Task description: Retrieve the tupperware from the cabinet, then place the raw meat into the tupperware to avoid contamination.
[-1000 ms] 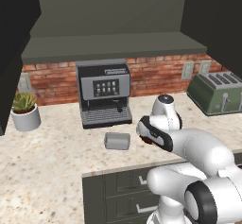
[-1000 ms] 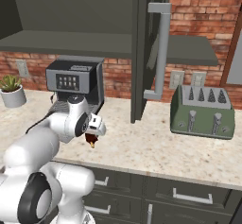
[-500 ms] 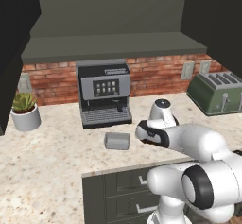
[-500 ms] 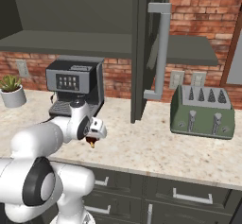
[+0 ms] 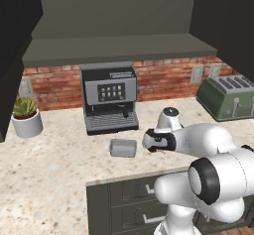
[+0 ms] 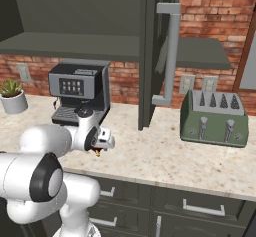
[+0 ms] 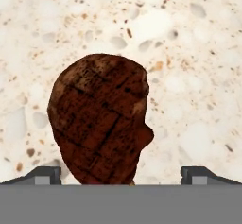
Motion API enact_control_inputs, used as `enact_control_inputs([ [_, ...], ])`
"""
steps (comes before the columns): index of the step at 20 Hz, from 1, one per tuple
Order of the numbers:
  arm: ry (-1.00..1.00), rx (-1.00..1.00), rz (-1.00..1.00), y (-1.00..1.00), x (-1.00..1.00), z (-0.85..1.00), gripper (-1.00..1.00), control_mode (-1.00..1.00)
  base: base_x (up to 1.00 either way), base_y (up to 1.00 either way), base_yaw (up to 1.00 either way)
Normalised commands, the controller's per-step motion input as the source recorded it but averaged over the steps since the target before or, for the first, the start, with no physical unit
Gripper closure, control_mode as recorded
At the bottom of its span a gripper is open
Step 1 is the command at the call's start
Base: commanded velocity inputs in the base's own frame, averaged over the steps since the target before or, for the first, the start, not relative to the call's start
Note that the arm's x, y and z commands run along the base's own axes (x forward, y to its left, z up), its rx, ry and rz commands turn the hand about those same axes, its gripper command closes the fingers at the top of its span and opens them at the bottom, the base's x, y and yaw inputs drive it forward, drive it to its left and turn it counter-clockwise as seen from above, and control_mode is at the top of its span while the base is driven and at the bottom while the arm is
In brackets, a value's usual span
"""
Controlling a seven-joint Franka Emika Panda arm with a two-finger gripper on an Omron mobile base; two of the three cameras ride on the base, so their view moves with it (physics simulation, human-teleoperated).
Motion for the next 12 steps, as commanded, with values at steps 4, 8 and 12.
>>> enact_control_inputs([
  [4, 0.05, 0.0, 0.03, 0.0, 0.06, -0.17, -1.0, -1.0, 0.0, 0.0, 0.0],
  [8, 0.04, 0.0, 0.03, 0.0, 0.0, -0.13, -1.0, -1.0, 0.0, 0.0, 0.0],
  [12, 0.02, 0.0, 0.04, 0.0, 0.05, -0.12, 1.0, -1.0, 0.0, 0.0, 0.0],
])
